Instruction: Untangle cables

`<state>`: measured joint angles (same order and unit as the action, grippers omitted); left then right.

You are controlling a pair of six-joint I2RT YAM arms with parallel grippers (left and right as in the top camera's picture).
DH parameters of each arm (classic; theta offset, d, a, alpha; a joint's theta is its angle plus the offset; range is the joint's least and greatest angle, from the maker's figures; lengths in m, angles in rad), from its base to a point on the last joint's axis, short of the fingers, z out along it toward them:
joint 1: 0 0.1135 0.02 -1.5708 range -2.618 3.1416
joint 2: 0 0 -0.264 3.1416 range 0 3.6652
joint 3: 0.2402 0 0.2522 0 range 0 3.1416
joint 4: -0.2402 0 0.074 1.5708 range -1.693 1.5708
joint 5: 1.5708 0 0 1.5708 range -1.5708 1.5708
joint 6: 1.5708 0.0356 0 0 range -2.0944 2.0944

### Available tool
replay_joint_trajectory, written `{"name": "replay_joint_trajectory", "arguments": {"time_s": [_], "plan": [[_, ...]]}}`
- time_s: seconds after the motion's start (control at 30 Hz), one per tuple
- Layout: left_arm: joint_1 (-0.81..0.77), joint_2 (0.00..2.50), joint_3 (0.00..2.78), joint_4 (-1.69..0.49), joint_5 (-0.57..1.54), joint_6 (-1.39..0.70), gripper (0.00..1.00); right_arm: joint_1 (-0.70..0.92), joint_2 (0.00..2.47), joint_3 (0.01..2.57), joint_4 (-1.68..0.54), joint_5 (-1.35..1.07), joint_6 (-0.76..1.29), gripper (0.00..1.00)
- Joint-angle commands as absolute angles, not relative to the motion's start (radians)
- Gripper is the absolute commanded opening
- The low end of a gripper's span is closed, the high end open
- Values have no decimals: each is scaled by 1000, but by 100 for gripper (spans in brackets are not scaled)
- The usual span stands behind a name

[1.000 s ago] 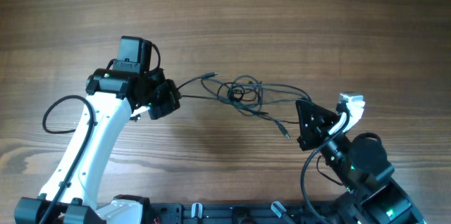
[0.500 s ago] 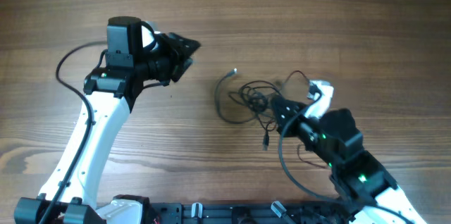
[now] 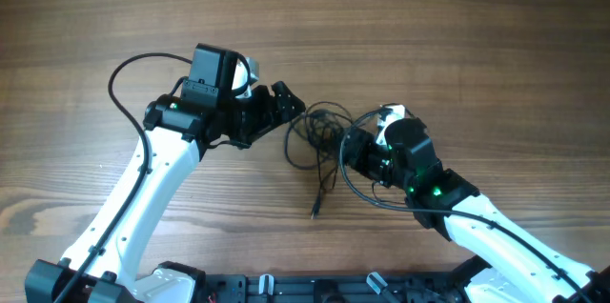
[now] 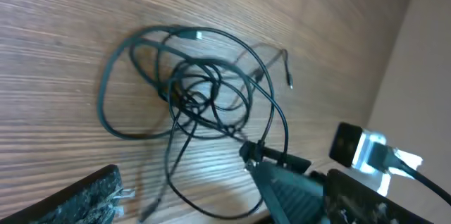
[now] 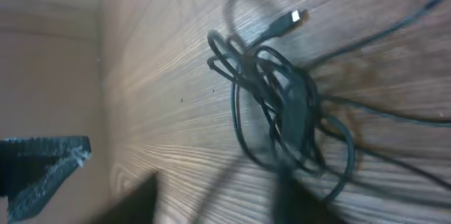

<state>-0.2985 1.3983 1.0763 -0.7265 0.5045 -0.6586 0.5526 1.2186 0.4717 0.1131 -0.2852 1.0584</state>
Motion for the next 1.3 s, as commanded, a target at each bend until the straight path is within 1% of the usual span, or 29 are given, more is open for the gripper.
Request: {"name": "replay_joint_trajectory", "arguments": {"time_s": [0.0, 0.1, 0.17, 0.3, 0.33, 0.43, 0.5, 0.53, 0.63, 0.67, 0.77, 0.83, 0.87, 0.9, 0.93, 1.0, 1.13, 1.2, 1.23, 1.27], "plan": [[-303, 1397, 1079, -728, 448, -644, 93, 525, 1152, 481, 111, -243, 931, 100], [-305, 1411, 1079, -731, 408, -670, 93, 465, 1033, 481, 111, -125, 920, 100], [-320, 1428, 1079, -717, 406, -673, 88, 426, 940, 481, 111, -47, 936, 100], [-376, 1484, 1079, -649, 398, -650, 83, 383, 815, 480, 111, 34, 1026, 100], [-398, 1510, 1079, -599, 400, -653, 78, 380, 789, 480, 112, 33, 1032, 100], [-443, 1561, 1079, -481, 403, -752, 71, 380, 775, 480, 84, -25, 1021, 100], [-463, 1591, 1079, -412, 403, -828, 59, 380, 783, 480, 13, -44, 1025, 100], [-470, 1608, 1079, -387, 402, -860, 57, 380, 789, 480, -16, -60, 1025, 100], [-492, 1674, 1079, -308, 404, -937, 56, 380, 805, 480, -54, -117, 1024, 100], [-501, 1701, 1079, -274, 437, -942, 56, 380, 809, 480, -64, -121, 1024, 100], [-505, 1717, 1079, -237, 536, -826, 57, 380, 809, 480, -95, -114, 1021, 100], [-503, 1711, 1079, -229, 607, -744, 59, 380, 809, 480, -160, -68, 1021, 100], [-502, 1709, 1079, -223, 648, -726, 59, 380, 809, 480, -211, -33, 1021, 100], [-503, 1709, 1079, -221, 694, -710, 56, 380, 809, 480, -257, -3, 1022, 100], [-511, 1709, 1079, -236, 699, -710, 54, 380, 809, 480, -310, 28, 1024, 100], [-546, 1710, 1079, -284, 677, -691, 47, 380, 810, 480, -373, 43, 1024, 100], [-614, 1707, 1079, -401, 646, -511, 48, 380, 810, 480, -459, 58, 1020, 100], [-615, 1690, 1079, -500, 608, -496, 48, 380, 810, 480, -509, 65, 1019, 100], [-616, 1679, 1079, -537, 609, -476, 47, 380, 810, 480, -530, 64, 1019, 100], [-621, 1669, 1079, -565, 607, -474, 41, 380, 810, 480, -544, 64, 1019, 100]]}}
